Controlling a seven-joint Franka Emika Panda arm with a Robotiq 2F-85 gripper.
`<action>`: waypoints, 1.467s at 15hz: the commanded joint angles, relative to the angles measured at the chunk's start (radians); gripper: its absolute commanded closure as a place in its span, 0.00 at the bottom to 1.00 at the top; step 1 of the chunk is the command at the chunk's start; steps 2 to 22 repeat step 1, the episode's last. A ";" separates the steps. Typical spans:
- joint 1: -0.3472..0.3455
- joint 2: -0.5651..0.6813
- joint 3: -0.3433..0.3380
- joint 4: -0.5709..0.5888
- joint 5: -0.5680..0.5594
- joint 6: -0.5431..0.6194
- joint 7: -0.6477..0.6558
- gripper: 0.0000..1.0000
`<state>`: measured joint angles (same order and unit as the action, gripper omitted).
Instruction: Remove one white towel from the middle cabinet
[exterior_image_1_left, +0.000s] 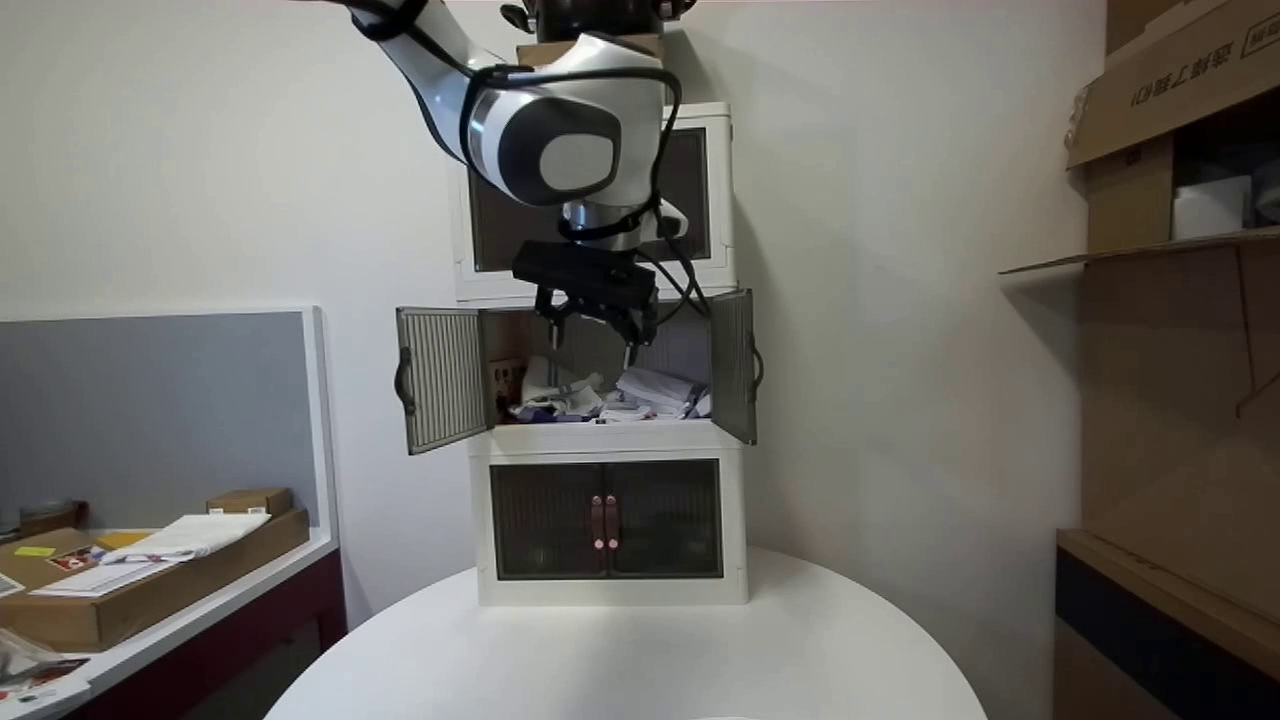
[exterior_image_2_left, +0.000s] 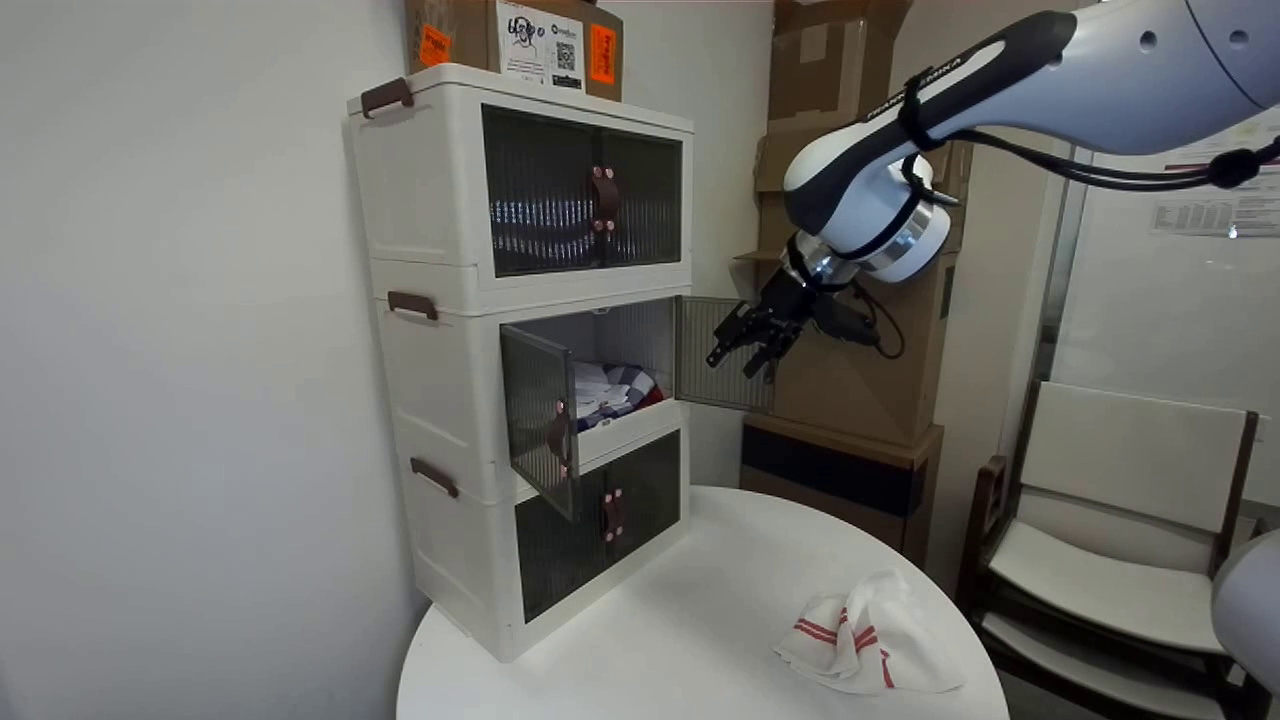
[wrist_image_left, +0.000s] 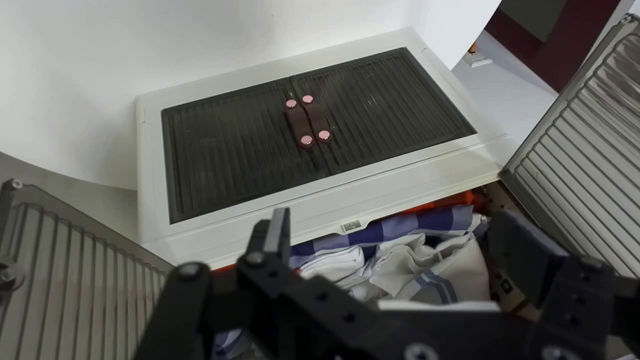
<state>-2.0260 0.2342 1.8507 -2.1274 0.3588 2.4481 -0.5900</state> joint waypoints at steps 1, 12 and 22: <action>0.118 0.094 -0.095 -0.008 -0.146 0.031 0.095 0.00; 0.118 0.094 -0.095 -0.008 -0.146 0.031 0.095 0.00; 0.118 0.094 -0.095 -0.008 -0.146 0.031 0.095 0.00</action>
